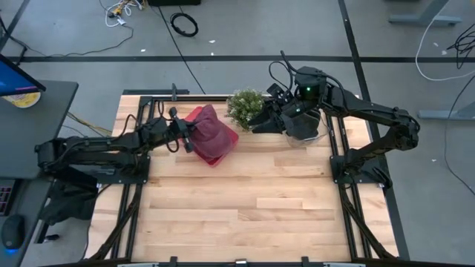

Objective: Pick & Place hat
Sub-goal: Put the red cap into the red bin

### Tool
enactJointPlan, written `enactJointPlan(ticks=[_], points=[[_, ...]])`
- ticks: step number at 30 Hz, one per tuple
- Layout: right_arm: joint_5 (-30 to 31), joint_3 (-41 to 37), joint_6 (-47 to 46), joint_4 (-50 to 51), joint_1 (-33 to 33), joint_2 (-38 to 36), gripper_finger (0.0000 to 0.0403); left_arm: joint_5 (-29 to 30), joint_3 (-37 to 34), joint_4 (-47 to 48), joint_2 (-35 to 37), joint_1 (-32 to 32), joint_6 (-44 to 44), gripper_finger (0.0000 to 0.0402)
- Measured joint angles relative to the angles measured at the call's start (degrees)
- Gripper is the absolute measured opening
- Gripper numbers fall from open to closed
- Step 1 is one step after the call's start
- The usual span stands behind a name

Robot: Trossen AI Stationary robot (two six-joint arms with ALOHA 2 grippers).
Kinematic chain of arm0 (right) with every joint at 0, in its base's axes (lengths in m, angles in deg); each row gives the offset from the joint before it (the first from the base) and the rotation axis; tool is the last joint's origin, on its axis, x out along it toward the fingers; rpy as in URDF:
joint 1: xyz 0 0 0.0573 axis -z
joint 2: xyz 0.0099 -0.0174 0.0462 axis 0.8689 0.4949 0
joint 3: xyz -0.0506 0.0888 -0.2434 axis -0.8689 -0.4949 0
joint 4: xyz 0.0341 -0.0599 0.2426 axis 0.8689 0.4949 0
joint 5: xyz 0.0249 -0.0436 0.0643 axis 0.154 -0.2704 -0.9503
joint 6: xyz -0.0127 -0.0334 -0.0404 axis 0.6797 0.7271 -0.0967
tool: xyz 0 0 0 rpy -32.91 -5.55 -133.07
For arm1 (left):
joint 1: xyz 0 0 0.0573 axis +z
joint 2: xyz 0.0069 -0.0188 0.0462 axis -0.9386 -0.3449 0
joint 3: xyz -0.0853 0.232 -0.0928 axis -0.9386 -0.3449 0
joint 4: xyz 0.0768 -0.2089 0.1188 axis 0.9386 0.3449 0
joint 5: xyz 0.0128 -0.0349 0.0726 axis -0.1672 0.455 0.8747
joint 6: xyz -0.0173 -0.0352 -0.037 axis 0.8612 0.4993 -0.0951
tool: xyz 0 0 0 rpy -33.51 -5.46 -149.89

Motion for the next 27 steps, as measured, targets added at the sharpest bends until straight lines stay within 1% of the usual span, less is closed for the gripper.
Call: enactJointPlan(ticks=[4, 11, 16, 22, 24, 27], points=[[0.0, 0.0, 0.0, 0.07, 0.0, 0.0, 0.0268, -1.58, -2.6, 0.19, 0.0, 2.27, 2.11, 0.0004], [0.22, 0.0, 0.02, 0.19, 0.0, 0.02, 0.0268, -1.42, -6.82, -2.31, 0.0, 5.21, 2.92, 0.0004], [0.24, -0.02, 0.02, 0.22, 0.0, 0.02, 0.0268, -1.44, -8.25, -2.2, -0.07, 6.71, 2.94, 0.0004], [0.26, -0.02, 0.0, 0.19, 0.01, 0.02, 0.0268, 0.48, -8.84, -2.13, -0.15, 8.28, 4.36, 0.0005], [0.26, -0.01, 0.01, 0.19, 0.01, 0.02, 0.0268, -0.43, -8.84, -2.13, -0.15, 8.78, 4.38, 0.0005], [0.26, -0.02, 0.0, 0.19, 0.02, 0.02, 0.0268, -3.76, -8.84, -1.89, -0.15, 9.48, 4.4, 0.0005]])
